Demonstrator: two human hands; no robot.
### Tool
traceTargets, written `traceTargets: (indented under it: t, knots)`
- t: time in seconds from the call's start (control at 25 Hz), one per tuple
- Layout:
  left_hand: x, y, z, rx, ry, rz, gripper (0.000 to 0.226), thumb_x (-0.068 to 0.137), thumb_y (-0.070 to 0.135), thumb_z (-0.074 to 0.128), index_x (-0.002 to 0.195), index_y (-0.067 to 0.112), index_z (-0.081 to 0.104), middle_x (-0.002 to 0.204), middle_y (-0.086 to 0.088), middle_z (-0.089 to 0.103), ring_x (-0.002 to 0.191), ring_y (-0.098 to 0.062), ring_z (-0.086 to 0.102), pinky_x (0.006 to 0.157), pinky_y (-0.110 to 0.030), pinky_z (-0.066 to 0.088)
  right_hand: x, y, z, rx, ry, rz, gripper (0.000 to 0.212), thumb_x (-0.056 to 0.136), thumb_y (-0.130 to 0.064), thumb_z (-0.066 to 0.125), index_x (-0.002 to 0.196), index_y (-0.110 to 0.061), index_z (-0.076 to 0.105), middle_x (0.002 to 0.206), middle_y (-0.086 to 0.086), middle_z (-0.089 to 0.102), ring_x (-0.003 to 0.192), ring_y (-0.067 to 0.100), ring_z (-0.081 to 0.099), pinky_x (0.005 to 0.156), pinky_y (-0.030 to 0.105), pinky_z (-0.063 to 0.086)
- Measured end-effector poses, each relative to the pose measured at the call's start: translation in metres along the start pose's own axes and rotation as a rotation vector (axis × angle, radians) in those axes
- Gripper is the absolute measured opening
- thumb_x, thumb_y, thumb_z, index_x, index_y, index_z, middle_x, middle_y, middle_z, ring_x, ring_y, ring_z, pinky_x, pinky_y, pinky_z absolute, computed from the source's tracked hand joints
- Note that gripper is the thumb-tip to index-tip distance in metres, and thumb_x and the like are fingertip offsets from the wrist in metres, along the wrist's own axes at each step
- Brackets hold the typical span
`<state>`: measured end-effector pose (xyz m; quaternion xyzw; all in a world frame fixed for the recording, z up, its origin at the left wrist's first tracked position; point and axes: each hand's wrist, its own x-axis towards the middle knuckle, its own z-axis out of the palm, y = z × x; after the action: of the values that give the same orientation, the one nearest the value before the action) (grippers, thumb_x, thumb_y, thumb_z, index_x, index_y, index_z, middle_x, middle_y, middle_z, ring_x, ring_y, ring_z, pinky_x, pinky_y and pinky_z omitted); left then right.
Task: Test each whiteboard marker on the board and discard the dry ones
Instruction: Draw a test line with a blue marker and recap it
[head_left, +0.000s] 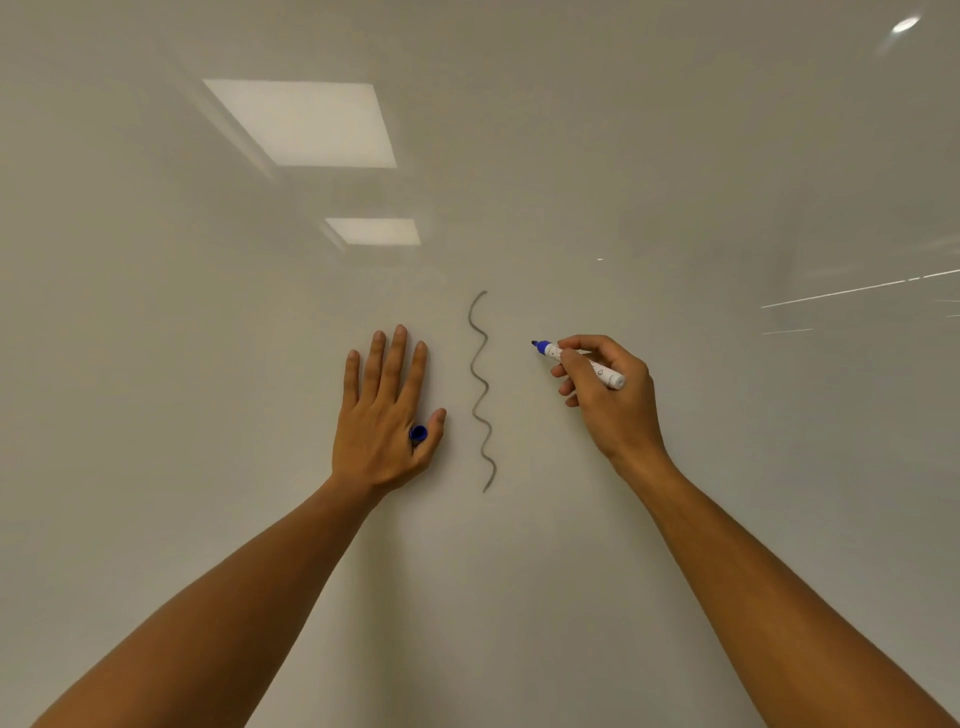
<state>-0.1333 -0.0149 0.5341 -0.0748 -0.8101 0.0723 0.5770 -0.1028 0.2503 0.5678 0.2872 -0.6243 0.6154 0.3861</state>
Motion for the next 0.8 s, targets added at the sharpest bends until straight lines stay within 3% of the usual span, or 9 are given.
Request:
traceTargets:
  t: [0.16,0.36,0.8]
  knots:
    - [0.0,0.001,0.001,-0.004,0.017,0.004,0.078,0.095,0.053,0.031,0.157,0.012,0.006,0.165,-0.013,-0.003,0.152,-0.031,-0.005,0.122,-0.055,0.007,0.017,-0.001,0.01,-0.012,0.008,-0.053,0.011,0.097,-0.025,0.062,0.104,-0.024,0.071,0.091,0.001,0.072,0.074,0.015,0.067,0.066,0.038,0.058]
    - [0.0,-0.001,0.002,0.006,0.025,0.006,0.078,0.095,0.053,0.031,0.157,0.012,0.008,0.165,-0.013,-0.002,0.152,-0.031,-0.004,0.121,-0.055,0.009,0.028,-0.004,0.017,-0.029,0.016,-0.109,0.014,0.098,-0.028,0.062,0.109,-0.026,0.071,0.095,-0.006,0.073,0.081,0.02,0.069,0.068,0.039,0.059]
    - [0.0,0.0,0.003,-0.002,0.038,0.003,0.076,0.095,0.053,0.029,0.157,0.012,0.01,0.165,-0.012,0.0,0.152,-0.03,-0.002,0.121,-0.055,0.01,0.035,-0.003,0.03,-0.05,0.037,-0.188,0.015,0.098,-0.023,0.064,0.111,-0.02,0.071,0.092,-0.012,0.071,0.08,0.014,0.067,0.063,0.022,0.055]
